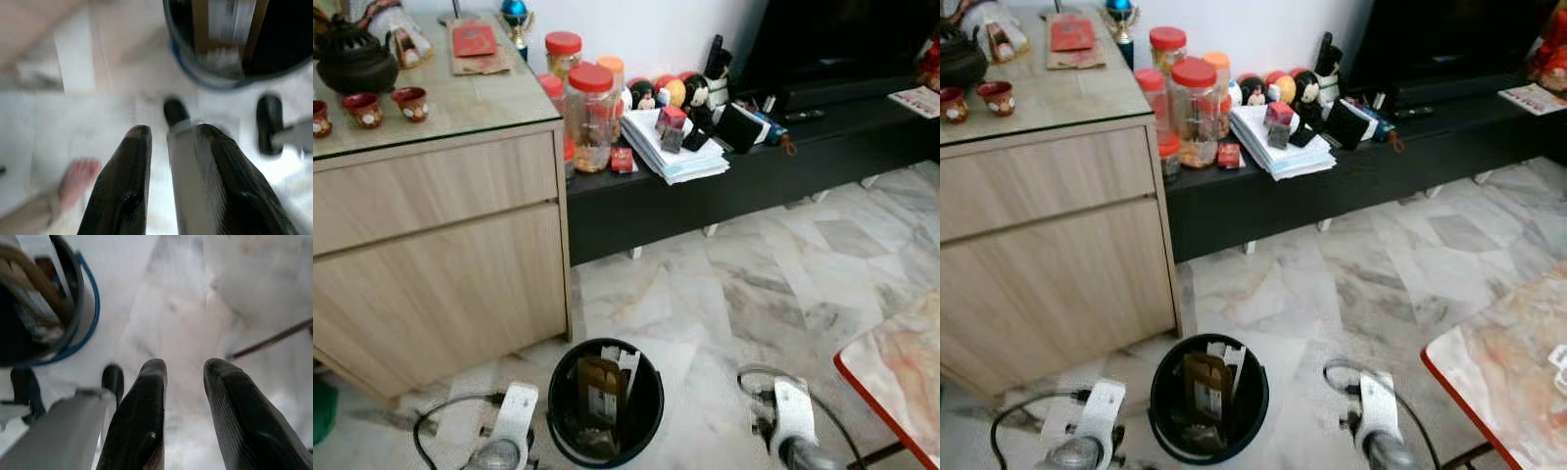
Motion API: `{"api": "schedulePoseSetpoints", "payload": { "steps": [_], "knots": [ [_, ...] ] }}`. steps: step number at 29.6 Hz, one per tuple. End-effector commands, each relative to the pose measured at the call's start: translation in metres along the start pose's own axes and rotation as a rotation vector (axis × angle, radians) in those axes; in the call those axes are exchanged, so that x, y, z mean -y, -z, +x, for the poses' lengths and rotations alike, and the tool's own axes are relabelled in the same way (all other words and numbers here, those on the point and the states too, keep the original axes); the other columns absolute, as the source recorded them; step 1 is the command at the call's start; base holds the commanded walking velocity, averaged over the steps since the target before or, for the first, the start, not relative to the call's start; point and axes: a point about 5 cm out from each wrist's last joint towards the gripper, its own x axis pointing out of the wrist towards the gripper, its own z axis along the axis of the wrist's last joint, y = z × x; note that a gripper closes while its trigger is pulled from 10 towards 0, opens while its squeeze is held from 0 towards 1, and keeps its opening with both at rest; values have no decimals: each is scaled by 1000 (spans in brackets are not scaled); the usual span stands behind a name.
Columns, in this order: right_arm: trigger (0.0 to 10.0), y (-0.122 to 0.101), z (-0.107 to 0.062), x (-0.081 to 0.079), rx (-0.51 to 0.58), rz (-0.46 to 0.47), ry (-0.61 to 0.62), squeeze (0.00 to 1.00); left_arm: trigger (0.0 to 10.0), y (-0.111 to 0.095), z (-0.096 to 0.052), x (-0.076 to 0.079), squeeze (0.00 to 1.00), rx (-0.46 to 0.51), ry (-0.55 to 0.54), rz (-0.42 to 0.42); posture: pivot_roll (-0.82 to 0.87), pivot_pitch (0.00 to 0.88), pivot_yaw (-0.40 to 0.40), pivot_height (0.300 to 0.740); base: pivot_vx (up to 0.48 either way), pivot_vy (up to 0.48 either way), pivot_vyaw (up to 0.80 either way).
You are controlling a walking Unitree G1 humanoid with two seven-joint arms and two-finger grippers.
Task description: Picking trash to rubbish bin
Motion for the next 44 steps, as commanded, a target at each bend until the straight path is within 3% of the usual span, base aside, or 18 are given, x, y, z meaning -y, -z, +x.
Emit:
{"api": "schedulePoseSetpoints", "payload": {
  "steps": [1,7,16,44],
  "knots": [
    [10000,-3,0,1,5,17,8,0,10000,4,0,2,0,-14,-4,18,13,72,-118,740,0,0,0],
    [10000,20,-3,4,-67,30,29,0,10000,17,-2,2,0,-49,-20,15,16,58,-116,740,0,0,0],
    [10000,24,-5,13,-63,47,52,0,10000,13,-2,-1,0,-32,-23,24,16,44,-114,740,0,0,0],
    [10000,47,-9,12,-76,61,37,0,10000,16,-3,12,0,-27,33,18,11,31,-115,740,0,0,0]
  ]
}}
